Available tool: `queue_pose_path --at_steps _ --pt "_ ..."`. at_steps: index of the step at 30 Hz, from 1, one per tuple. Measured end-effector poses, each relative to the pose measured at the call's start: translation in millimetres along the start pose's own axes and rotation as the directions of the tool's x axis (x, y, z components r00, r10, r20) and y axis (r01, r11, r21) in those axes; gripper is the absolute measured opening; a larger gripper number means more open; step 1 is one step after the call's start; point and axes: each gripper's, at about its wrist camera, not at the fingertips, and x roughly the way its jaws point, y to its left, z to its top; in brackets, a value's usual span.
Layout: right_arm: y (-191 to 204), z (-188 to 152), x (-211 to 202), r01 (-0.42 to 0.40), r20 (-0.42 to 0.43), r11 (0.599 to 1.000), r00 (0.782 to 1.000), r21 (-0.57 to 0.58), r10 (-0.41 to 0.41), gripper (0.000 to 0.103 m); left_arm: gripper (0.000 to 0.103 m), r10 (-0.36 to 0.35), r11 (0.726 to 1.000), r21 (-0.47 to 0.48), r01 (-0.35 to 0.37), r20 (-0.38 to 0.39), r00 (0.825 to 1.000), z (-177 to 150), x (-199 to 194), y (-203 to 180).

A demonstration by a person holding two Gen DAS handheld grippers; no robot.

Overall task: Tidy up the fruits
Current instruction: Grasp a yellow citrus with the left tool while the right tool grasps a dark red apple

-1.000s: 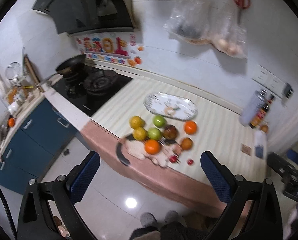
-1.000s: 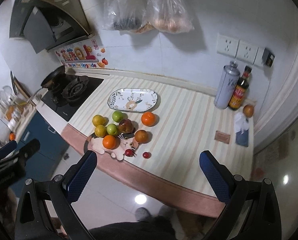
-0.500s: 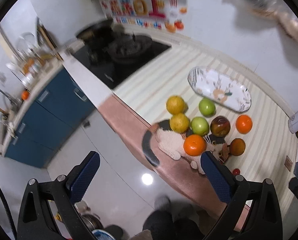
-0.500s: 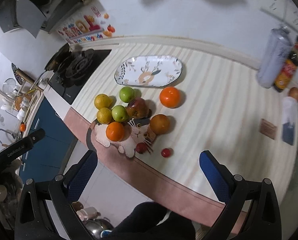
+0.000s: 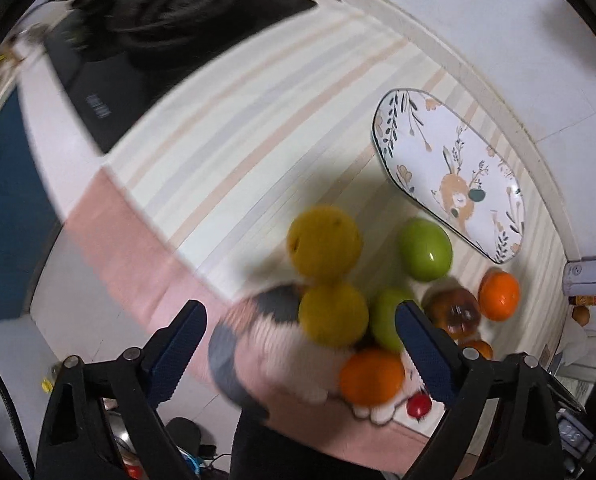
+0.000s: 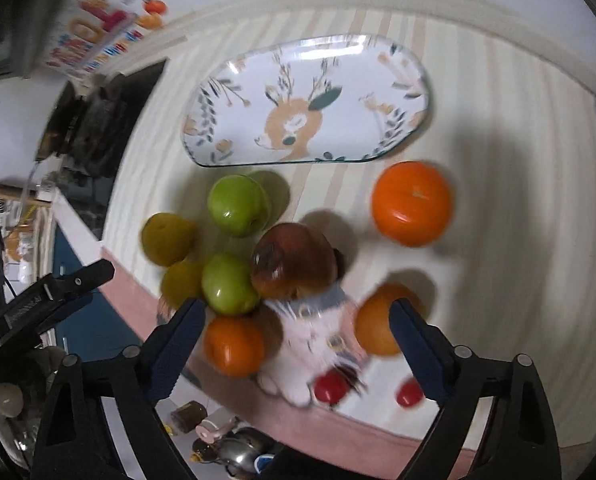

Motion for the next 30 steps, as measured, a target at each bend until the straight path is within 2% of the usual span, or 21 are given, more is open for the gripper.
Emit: queue_pose_path --at_steps 2,8,11,12,13,15,20,24,27,30 --pt "4 11 26 0.012 -0.049 1.000 0.999 0.023 -0.011 0.083 0.096 -0.008 1.000 0.025 0.009 -0.033 0.999 15 16 -3" --pt "6 26 66 0.037 -0.119 0.997 0.992 0.069 -0.029 0.081 0.096 -0.010 0.993 0.114 0.022 -0.106 0.994 41 51 -16" --pt "9 29 80 0.039 -0.143 0.996 0.989 0.080 -0.027 0.075 0.095 0.015 0.987 0.159 0.007 -0.138 0.990 44 67 -21" --pt "10 30 83 0.039 -0.149 0.996 0.988 0.082 -0.026 0.075 0.087 0.016 0.986 0.169 0.009 -0.146 0.989 45 72 -23" --pt "10 30 85 0.035 -0.155 0.996 0.988 0.083 -0.021 0.073 0.073 0.018 0.984 0.177 0.011 -0.159 0.987 45 77 -24" --pt "14 31 93 0.049 -0.165 0.996 0.986 0.072 -0.037 0.073 0.060 0.011 0.984 0.176 0.021 -0.179 0.984 47 85 -25" --pt "22 32 99 0.066 -0.161 0.997 0.985 0.036 -0.060 0.070 0.060 -0.006 0.987 0.158 0.028 -0.137 0.991 48 85 -21" --pt "28 27 93 0.081 -0.143 0.997 0.986 -0.001 -0.081 0.070 0.059 0.006 0.984 0.175 0.012 -0.102 0.995 45 78 -21" --pt "32 26 82 0.054 -0.132 0.999 0.990 -0.003 -0.054 0.070 0.059 -0.007 0.978 0.207 0.020 -0.062 0.998 43 58 -28" --pt "34 32 59 0.008 -0.087 1.000 0.996 0.004 -0.008 0.070 0.059 -0.053 0.968 0.243 0.053 -0.006 0.999 47 23 -40"
